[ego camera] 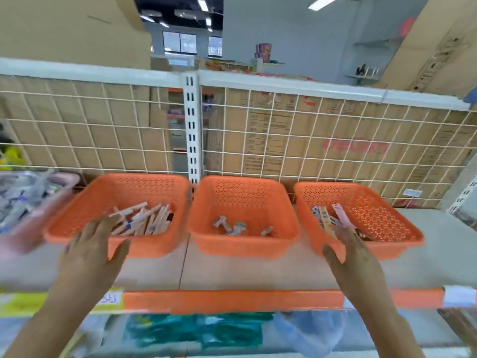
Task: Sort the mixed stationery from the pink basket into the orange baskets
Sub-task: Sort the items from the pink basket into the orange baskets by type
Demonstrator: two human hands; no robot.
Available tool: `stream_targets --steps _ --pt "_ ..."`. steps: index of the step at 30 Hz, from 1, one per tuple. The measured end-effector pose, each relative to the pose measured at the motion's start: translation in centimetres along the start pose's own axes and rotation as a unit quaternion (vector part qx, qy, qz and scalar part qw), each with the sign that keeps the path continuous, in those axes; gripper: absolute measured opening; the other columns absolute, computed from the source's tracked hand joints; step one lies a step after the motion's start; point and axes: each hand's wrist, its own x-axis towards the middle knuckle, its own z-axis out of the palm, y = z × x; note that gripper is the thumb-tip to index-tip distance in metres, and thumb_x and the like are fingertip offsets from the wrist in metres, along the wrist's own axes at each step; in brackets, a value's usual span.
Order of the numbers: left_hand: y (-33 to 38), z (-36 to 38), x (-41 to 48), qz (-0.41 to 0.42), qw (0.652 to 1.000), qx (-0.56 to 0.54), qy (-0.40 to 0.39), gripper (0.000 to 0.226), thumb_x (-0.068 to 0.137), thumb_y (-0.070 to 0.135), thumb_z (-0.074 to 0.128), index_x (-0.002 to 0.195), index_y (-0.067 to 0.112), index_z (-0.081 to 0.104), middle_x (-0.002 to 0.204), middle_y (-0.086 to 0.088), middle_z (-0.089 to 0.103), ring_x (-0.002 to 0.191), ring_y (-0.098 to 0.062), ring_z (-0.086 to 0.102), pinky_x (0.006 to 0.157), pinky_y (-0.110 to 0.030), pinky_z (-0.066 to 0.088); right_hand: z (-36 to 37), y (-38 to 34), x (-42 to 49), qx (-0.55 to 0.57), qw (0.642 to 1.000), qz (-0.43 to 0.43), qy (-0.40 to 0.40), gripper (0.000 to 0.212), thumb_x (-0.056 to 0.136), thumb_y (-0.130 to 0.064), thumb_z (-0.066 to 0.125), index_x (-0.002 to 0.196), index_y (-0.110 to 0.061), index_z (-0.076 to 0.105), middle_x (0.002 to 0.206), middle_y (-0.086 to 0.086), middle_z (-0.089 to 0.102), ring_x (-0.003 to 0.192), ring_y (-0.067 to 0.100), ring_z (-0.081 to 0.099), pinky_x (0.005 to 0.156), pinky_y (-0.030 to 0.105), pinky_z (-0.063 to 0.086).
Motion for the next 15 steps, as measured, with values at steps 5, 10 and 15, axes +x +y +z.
stream_targets --steps 5,10,15 --pt "-6.9 -5.8 -3.4 -0.019 0.997 0.071 0.012 0.052 0.069 0.002 0.078 0.116 0.003 0.055 0.108 -0.024 0.059 0.085 -0.049 0.058 0.071 -0.058 0.046 2.7 -6.2 -3.2 0.024 0.998 -0.033 -0.046 0.042 0.085 -0.019 0.066 0.124 -0.007 0.056 0.117 0.015 0.061 0.102 0.038 0.058 0.082 0.045 0.045" --pt "-12.8 -10.4 -5.4 -0.067 0.992 0.100 0.026 0.055 0.067 0.000 0.079 0.117 0.002 0.057 0.118 -0.027 0.057 0.091 -0.052 0.059 0.073 -0.061 0.048 5.8 -12.4 -4.4 0.052 0.992 -0.080 -0.085 0.041 0.082 -0.016 0.069 0.121 -0.010 0.059 0.110 0.015 0.062 0.092 0.038 0.060 0.080 0.045 0.045" --pt "-16.6 -14.3 -7.3 -0.142 0.981 0.118 0.057 0.049 0.076 0.006 0.072 0.122 0.005 0.057 0.124 -0.020 0.056 0.104 -0.047 0.057 0.081 -0.056 0.045 9.3 -18.9 -4.0 0.063 0.977 -0.161 -0.123 0.041 0.083 -0.016 0.067 0.123 -0.012 0.059 0.112 0.011 0.063 0.104 0.035 0.059 0.086 0.046 0.047"
